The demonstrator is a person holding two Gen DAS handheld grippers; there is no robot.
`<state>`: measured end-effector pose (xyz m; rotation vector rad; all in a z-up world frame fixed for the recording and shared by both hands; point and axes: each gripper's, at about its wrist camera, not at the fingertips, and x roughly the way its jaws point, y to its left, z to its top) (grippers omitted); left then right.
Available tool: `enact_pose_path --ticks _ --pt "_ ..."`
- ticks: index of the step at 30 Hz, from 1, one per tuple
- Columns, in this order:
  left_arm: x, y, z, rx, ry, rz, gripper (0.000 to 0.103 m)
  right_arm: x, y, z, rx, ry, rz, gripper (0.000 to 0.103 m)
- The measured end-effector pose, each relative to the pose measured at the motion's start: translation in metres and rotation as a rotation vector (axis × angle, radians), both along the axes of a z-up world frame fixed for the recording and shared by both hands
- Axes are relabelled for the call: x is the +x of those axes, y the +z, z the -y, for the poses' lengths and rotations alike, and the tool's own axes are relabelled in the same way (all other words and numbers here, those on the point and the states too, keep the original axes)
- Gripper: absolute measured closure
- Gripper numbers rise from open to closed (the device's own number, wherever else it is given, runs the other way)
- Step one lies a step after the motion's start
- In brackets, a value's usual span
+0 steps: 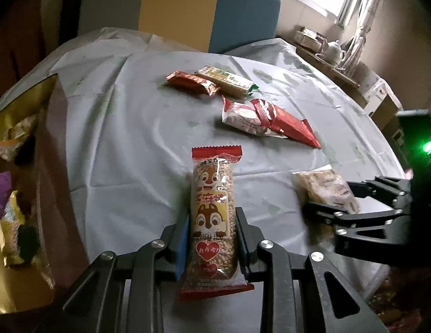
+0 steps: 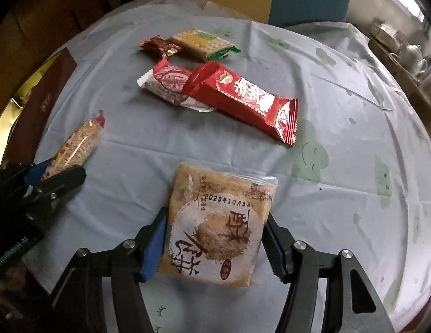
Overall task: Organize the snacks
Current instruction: 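Carry the rice-cracker bar with the left tool into the gold tray and release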
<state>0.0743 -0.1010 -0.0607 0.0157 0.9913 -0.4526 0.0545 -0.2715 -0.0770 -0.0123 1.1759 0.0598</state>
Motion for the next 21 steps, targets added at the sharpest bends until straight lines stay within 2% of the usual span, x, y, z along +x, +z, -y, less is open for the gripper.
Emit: enact_pose_path --ticks 2,7,12,14,21 --pt "-0.006 0.013 -0.003 -0.041 -0.005 0.016 0.073 -0.006 0.002 -0.004 -0.014 0.012 0.009 0.039" --pt "-0.018 0.04 -0.01 -0.07 -0.012 0.072 0.073 -0.005 -0.002 -0.003 -0.018 0.014 0.016 0.039" --pt "-0.02 0.057 -0.035 -0.108 0.044 0.081 0.073 -0.009 0.001 -0.002 -0.018 0.015 0.04 0.039" --pt "-0.018 0.063 -0.052 -0.121 0.091 0.089 0.073 -0.011 0.002 -0.004 -0.026 0.02 0.038 0.039" --pt "0.002 0.074 -0.136 -0.192 0.355 0.086 0.073 -0.012 0.004 -0.005 -0.027 0.022 0.038 0.039"
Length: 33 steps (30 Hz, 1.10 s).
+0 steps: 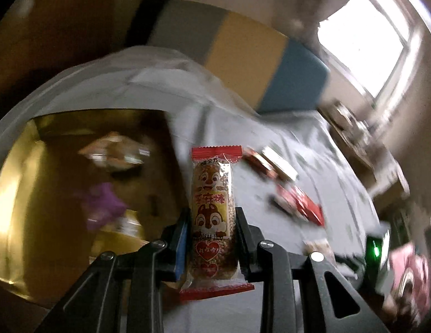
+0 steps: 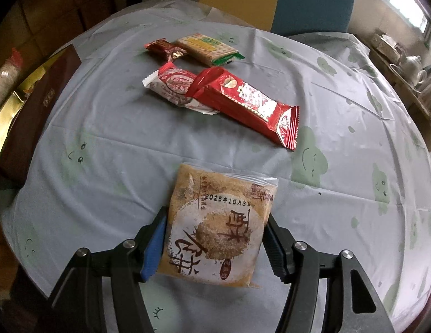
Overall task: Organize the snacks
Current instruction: 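Carry the rice-cracker bar with the left tool into the gold tray and release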
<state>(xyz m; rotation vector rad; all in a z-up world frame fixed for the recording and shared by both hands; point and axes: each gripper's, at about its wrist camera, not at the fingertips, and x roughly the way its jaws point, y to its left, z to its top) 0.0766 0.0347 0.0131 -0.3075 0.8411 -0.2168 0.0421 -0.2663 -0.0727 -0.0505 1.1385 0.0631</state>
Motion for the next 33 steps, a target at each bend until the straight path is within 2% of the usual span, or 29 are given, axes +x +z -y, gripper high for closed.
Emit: enact_pose_path --ticks 3,6,8,12,15,17,22,26,33 --pt "0.011 -0.01 -0.032 -0.089 0.086 -0.058 0.073 0.0 0.0 -0.001 -0.005 0.003 0.002 0.039" --pt "0.022 -0.024 -0.055 -0.242 0.116 -0.122 0.073 0.001 0.0 -0.001 -0.006 0.004 0.004 0.039" --pt "0.028 -0.027 -0.059 -0.267 0.13 -0.13 0.073 0.001 0.0 -0.001 -0.007 0.004 0.005 0.039" --pt "0.042 -0.031 -0.061 -0.211 0.148 -0.139 0.072 0.0 0.0 -0.001 -0.009 0.006 0.008 0.039" --pt "0.055 -0.047 -0.064 -0.16 0.178 -0.214 0.071 0.0 0.001 -0.002 -0.008 0.006 0.009 0.039" --pt "0.057 -0.054 -0.071 -0.149 0.19 -0.232 0.068 0.0 0.001 -0.001 -0.008 0.006 0.009 0.039" --pt "0.05 -0.056 -0.068 -0.016 0.219 -0.213 0.068 0.0 0.001 -0.001 -0.008 0.005 0.011 0.039" --pt "0.042 -0.057 -0.058 0.068 0.204 -0.203 0.068 0.0 0.001 -0.002 -0.011 0.007 0.012 0.039" --pt "0.033 -0.051 -0.03 0.213 0.172 -0.139 0.067 -0.001 0.0 -0.002 -0.012 0.008 0.014 0.039"
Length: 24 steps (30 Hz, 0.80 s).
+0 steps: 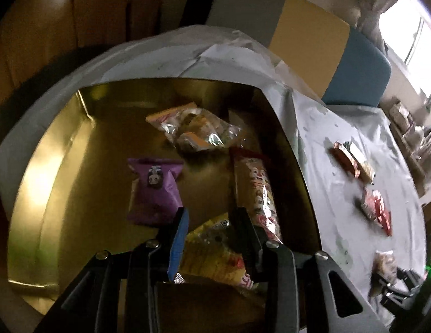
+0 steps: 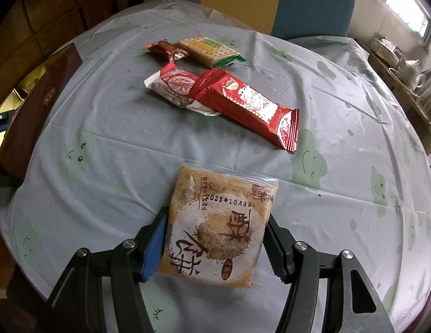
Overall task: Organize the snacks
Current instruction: 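Carry the rice-cracker bar with the left tool into the gold tray and release, then carry the clear pastry bag with the right tool into the gold tray and release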
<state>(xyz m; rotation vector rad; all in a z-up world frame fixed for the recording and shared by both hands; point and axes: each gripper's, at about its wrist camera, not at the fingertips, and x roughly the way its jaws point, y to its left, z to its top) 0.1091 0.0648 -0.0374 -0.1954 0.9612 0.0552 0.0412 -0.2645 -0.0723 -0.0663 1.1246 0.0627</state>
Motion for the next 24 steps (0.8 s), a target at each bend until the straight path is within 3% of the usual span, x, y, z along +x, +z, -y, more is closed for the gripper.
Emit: enact_pose_path --ticks 10,24 --pt "-0.012 0.011 0.019 0.128 -0.059 0.065 0.067 0.0 0.0 0.0 0.0 -0.001 0.001 0.039" --pt "0.002 0.003 0.028 0.193 -0.107 0.063 0.067 0.0 0.0 0.0 0.001 -0.001 0.001 0.039"
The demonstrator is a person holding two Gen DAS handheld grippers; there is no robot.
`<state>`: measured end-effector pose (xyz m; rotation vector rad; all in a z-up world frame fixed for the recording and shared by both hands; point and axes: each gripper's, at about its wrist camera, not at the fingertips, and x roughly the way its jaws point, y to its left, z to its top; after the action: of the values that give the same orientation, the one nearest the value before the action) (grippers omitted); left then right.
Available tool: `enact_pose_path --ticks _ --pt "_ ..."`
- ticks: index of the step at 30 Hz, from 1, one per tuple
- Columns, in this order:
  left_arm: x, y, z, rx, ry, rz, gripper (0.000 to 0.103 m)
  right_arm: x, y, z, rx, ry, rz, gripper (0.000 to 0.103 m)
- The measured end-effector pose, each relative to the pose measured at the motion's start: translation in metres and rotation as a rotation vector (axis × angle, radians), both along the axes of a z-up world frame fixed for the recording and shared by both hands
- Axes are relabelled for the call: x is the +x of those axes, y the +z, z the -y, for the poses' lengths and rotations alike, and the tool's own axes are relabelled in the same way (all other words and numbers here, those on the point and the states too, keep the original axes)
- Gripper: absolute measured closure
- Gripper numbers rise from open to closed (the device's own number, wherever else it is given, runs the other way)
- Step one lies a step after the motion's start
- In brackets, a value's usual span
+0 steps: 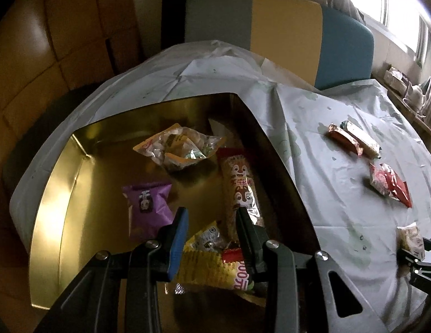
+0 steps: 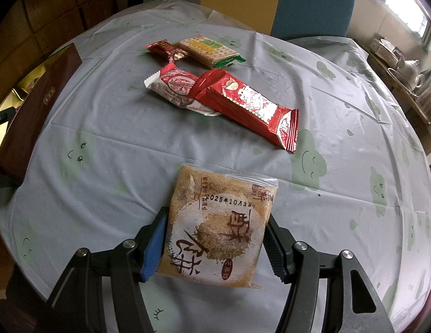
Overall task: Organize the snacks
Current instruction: 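Carry the clear pastry bag with the right tool into the gold tray and release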
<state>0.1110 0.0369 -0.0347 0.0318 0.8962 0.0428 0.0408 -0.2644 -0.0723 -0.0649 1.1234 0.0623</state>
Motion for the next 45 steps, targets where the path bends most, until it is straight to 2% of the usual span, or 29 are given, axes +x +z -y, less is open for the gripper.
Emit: enact_pose_path --ticks 3,5,18,28,32,39,45 --pt "0.01 -0.01 -0.002 0.024 0.014 -0.045 0.067 0.0 0.0 0.0 -0.001 0.001 0.0 0.04" --pt "0.016 -0.023 -0.012 -0.021 0.042 -0.106 0.067 0.0 0.0 0.0 -0.001 0.0 0.001 0.04" --pt "-0.022 0.001 -0.033 -0.087 0.078 -0.004 0.067 -0.001 0.001 0.0 -0.009 -0.008 0.004 0.04" --pt "-0.05 0.01 -0.035 -0.127 0.058 0.007 0.067 -0.001 0.002 0.001 0.008 -0.044 0.004 0.041" --pt "-0.057 0.011 -0.039 -0.134 0.066 0.013 0.067 -0.001 0.003 0.005 0.039 -0.059 0.003 0.041" --pt "-0.062 0.017 -0.054 -0.153 0.103 0.035 0.067 0.003 0.014 -0.007 0.195 -0.042 0.014 0.041" --pt "-0.065 0.022 -0.07 -0.166 0.142 0.057 0.067 0.014 0.036 -0.043 0.259 0.062 0.046 0.041"
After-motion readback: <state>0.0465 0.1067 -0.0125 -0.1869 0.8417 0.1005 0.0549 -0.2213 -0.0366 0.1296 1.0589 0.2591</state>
